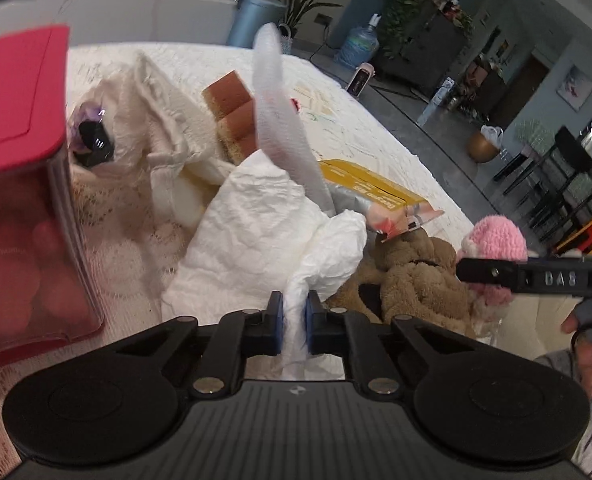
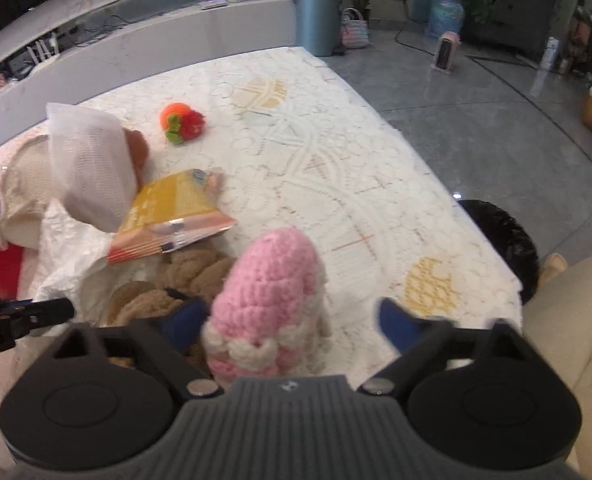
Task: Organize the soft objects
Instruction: 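Grasp the white tissue with the left gripper while the right grasps the pink toy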
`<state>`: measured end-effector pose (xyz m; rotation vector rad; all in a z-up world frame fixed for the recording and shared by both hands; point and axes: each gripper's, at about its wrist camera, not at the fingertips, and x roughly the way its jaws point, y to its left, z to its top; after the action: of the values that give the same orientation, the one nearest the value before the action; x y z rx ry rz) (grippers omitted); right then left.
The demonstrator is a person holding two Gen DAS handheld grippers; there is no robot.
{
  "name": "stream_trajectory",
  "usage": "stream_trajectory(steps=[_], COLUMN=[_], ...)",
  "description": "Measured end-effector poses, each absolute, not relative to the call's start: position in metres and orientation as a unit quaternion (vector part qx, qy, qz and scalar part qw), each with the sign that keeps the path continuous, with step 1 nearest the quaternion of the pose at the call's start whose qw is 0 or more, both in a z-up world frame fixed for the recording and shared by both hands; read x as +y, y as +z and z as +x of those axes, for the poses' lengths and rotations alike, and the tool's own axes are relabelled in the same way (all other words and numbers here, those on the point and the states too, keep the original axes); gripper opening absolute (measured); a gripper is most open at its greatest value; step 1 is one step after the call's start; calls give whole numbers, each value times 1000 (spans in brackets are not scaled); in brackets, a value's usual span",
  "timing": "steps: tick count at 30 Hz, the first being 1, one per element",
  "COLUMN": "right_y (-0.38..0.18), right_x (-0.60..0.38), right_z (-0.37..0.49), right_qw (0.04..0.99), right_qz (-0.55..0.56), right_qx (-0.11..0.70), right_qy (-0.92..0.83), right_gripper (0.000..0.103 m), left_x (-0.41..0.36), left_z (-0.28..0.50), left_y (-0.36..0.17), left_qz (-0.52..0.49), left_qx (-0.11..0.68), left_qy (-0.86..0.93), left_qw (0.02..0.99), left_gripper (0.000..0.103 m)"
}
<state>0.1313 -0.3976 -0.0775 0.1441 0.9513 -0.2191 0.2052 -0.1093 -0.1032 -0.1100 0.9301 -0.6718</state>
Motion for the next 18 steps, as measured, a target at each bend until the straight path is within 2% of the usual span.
stream_trajectory(steps=[1, 3, 4, 5, 6, 8, 15, 18], right_y=[-78, -84, -87, -88, -87, -83, -70, -63], right_x=[-398, -400, -402, -401, -401, -401, -406, -406], right_z=[131, 134, 134, 134, 133, 129, 112, 105], right_qw=[881, 874, 871, 869, 871, 877, 889, 894], right_qz=[80, 101, 108, 108, 106, 110, 122, 119], right_qx=[457, 466, 471, 472, 468, 457, 428, 420], right_qy=[-98, -90, -94, -100, -105, -104, -102, -101], right_gripper=[70, 52, 48, 40, 36, 33, 33, 33], left_x=[-112, -118, -121, -123, -125, -127, -132, -129], left_z=[202, 195, 192, 189, 186, 178, 157, 151], left_y=[-102, -100, -98, -96, -93, -86, -41, -21], left_qz=[-42, -22, -14, -5, 7, 17, 10, 7], left_qx=[432, 419, 414, 409, 404, 383, 311, 308], left_qy=[-319, -318, -315, -305, -292, -291, -305, -332], left_qw=[843, 850, 854, 860, 867, 876, 900, 891], left_gripper=[10, 10, 10, 10, 10, 10, 10, 10])
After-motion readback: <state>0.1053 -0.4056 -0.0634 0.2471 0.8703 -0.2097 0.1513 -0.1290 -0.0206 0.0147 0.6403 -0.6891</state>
